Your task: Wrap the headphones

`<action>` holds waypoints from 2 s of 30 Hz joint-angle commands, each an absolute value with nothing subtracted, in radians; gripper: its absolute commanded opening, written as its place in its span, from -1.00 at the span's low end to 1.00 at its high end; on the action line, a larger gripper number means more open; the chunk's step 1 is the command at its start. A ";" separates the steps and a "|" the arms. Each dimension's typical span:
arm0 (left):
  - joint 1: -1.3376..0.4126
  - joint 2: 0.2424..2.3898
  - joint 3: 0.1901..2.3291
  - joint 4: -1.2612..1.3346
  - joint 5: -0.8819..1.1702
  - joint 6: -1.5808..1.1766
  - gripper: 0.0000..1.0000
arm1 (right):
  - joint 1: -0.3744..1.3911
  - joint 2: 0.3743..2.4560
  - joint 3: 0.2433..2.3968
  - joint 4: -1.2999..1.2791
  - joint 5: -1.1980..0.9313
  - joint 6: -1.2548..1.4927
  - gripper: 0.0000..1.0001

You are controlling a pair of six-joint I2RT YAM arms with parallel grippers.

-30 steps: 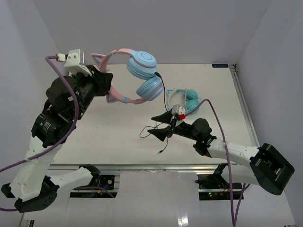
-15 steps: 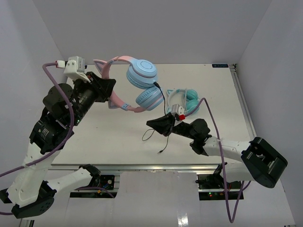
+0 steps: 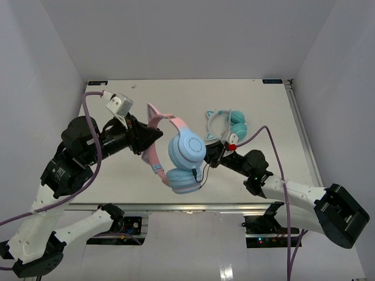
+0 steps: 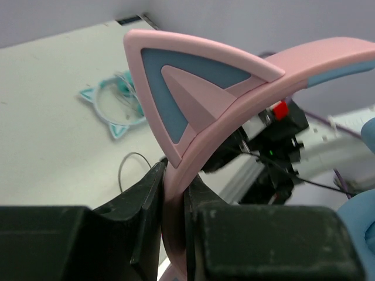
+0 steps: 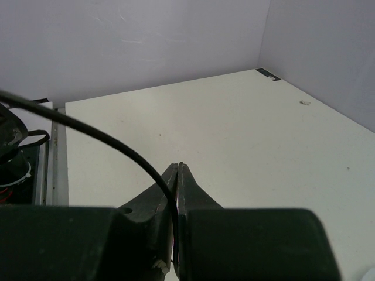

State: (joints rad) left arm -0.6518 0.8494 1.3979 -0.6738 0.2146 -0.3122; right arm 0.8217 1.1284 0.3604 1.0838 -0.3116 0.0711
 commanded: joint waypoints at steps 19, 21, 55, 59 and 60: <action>-0.653 0.828 1.192 -0.575 0.855 -0.188 -1.00 | 0.803 1.168 0.716 0.718 -0.327 -0.048 -0.84; -0.653 0.822 1.173 -0.547 0.866 -0.199 -1.00 | 0.802 1.183 0.725 0.722 -0.346 -0.037 -0.85; -0.702 1.025 1.118 -0.628 0.368 -0.082 -1.00 | 0.716 1.233 1.251 -0.140 -0.248 -0.214 -0.85; -0.729 1.059 1.123 -0.630 0.184 -0.072 -1.00 | 0.715 1.262 1.352 -0.310 -0.232 -0.232 -0.85; -0.736 1.068 1.123 -0.631 0.134 -0.074 -1.00 | 0.715 1.268 1.369 -0.338 -0.225 -0.231 -0.85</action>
